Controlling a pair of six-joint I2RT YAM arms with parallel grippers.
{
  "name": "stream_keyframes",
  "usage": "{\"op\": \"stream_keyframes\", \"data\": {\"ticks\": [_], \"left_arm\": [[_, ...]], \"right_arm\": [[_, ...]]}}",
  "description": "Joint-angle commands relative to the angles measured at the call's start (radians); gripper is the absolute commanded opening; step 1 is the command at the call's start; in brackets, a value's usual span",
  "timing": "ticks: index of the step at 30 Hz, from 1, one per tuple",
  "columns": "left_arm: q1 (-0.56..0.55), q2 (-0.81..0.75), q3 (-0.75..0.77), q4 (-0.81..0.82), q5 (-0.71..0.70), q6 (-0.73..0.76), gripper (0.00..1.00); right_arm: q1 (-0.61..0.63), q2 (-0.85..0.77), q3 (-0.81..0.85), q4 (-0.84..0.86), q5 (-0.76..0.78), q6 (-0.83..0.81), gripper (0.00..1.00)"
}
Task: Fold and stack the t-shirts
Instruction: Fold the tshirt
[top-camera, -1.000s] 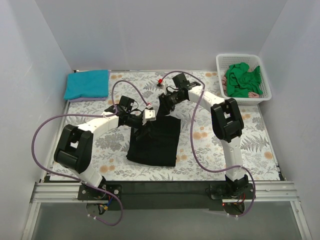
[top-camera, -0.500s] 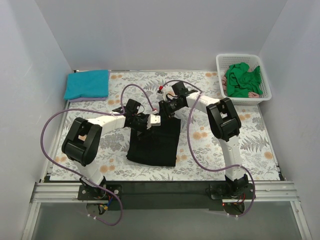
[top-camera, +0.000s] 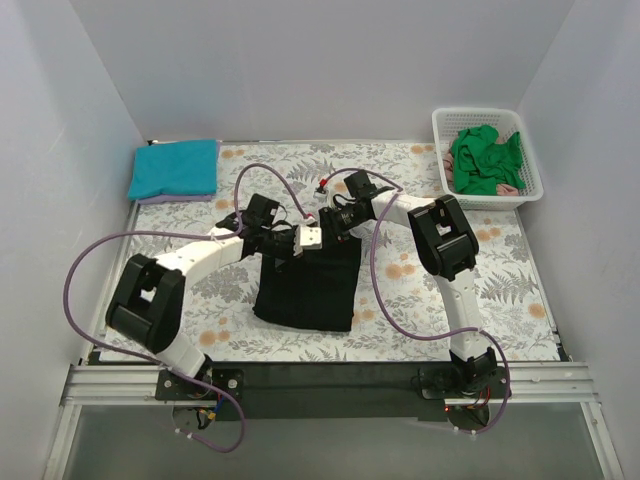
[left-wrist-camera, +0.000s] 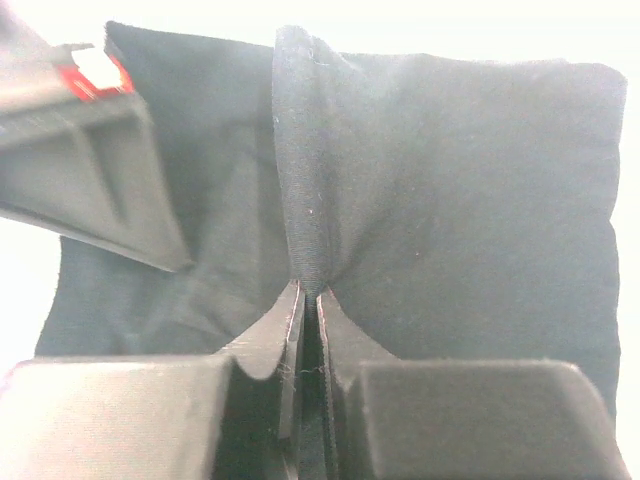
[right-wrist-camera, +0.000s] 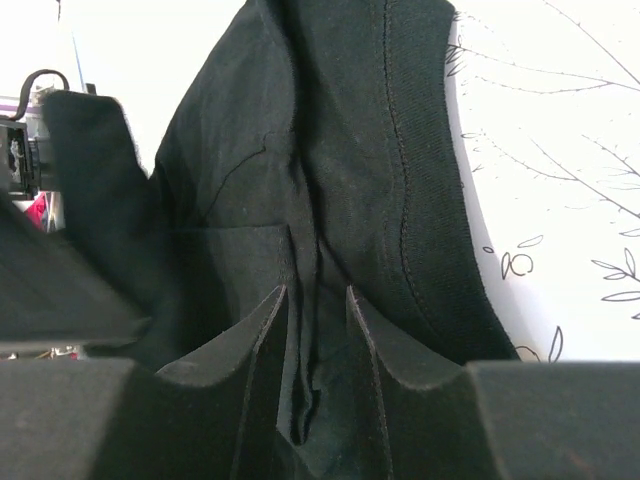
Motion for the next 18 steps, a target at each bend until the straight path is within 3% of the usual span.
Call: {"op": "stream_keyframes", "data": {"ticks": [1, 8, 18], "left_arm": [[-0.015, -0.138, -0.005, 0.077, -0.009, 0.003, 0.0], [-0.017, -0.119, 0.073, 0.097, -0.055, 0.024, 0.0], [-0.006, -0.024, -0.031, 0.373, -0.117, 0.023, 0.0]], "right_arm": [[0.007, -0.003, -0.03, -0.008, 0.015, -0.018, 0.37], [0.012, -0.009, -0.042, -0.006, 0.003, -0.018, 0.37], [0.01, -0.063, -0.021, -0.011, 0.049, -0.016, 0.37]]}}
